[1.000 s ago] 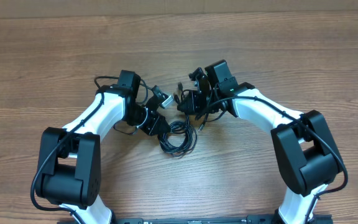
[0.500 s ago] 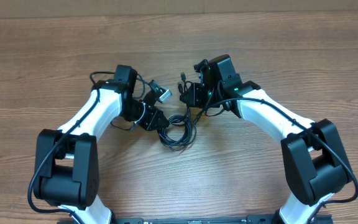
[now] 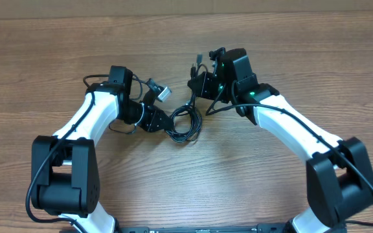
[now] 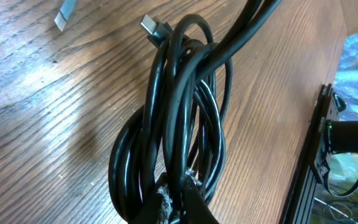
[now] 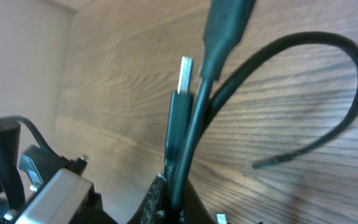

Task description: Untangle cables

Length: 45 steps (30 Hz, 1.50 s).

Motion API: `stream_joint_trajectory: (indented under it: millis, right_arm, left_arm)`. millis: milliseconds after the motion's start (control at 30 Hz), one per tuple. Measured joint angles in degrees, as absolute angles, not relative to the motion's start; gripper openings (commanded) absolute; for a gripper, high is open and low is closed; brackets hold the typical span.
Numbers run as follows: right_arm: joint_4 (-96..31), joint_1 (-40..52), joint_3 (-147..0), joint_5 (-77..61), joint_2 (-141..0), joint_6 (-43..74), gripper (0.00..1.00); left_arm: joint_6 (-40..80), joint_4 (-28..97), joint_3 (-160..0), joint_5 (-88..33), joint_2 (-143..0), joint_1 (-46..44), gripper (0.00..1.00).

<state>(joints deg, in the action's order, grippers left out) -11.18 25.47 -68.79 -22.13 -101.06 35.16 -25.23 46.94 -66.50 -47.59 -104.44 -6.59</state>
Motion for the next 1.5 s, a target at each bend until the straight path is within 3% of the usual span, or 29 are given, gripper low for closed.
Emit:
stream_joint_trajectory:
  millis: [600, 1000, 1500]
  right_arm:
    - [-30.1, 38.6, -68.8, 10.0, -100.2, 47.7, 0.04]
    - [-30.9, 39.0, -67.9, 9.3, -100.2, 68.7, 0.04]
    - [-26.2, 39.0, -67.8, 0.2, -105.3, 74.0, 0.04]
  left_arm:
    - [-21.5, 46.0, -66.5, -47.5, -104.4, -6.6, 0.04]
    - [-15.1, 43.4, -66.5, -44.5, -104.4, -6.6, 0.04]
    - [-13.6, 43.3, -66.5, -43.9, -104.4, -6.6, 0.04]
